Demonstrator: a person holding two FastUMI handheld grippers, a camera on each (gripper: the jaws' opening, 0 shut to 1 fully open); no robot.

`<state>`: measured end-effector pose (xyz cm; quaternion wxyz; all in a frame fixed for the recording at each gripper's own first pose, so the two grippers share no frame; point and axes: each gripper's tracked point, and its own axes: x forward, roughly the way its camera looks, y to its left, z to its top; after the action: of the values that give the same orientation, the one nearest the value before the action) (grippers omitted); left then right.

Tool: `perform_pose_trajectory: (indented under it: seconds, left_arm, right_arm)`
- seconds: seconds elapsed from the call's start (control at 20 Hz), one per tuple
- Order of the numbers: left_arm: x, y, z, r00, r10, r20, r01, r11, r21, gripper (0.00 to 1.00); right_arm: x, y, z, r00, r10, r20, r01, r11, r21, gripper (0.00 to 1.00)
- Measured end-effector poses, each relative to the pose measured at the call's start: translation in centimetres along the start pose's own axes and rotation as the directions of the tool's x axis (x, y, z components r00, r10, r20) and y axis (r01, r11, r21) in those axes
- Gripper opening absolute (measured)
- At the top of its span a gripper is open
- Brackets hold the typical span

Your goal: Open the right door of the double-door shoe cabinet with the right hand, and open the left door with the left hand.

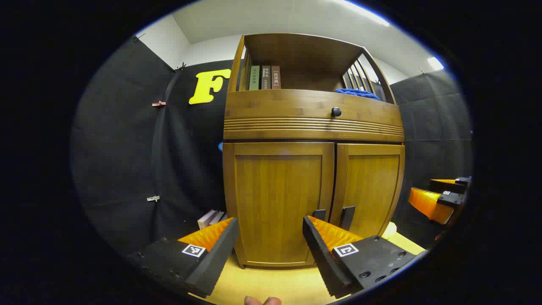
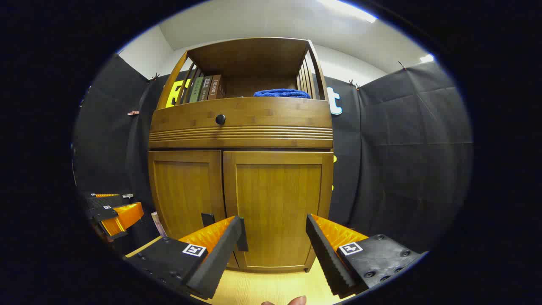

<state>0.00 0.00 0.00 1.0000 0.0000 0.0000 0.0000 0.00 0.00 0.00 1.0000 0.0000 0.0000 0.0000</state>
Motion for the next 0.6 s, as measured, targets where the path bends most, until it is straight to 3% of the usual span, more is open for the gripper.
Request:
perform_pose_trajectory:
  seconds: [0.6]
  left_arm:
    - [0.26,0.02,0.20,1.000,-0.008,0.004,0.008,1.000,0.000,0.94]
  right_arm:
    - [0.13,-0.08,0.62,1.000,-0.010,0.028,0.010,1.000,0.003,0.97]
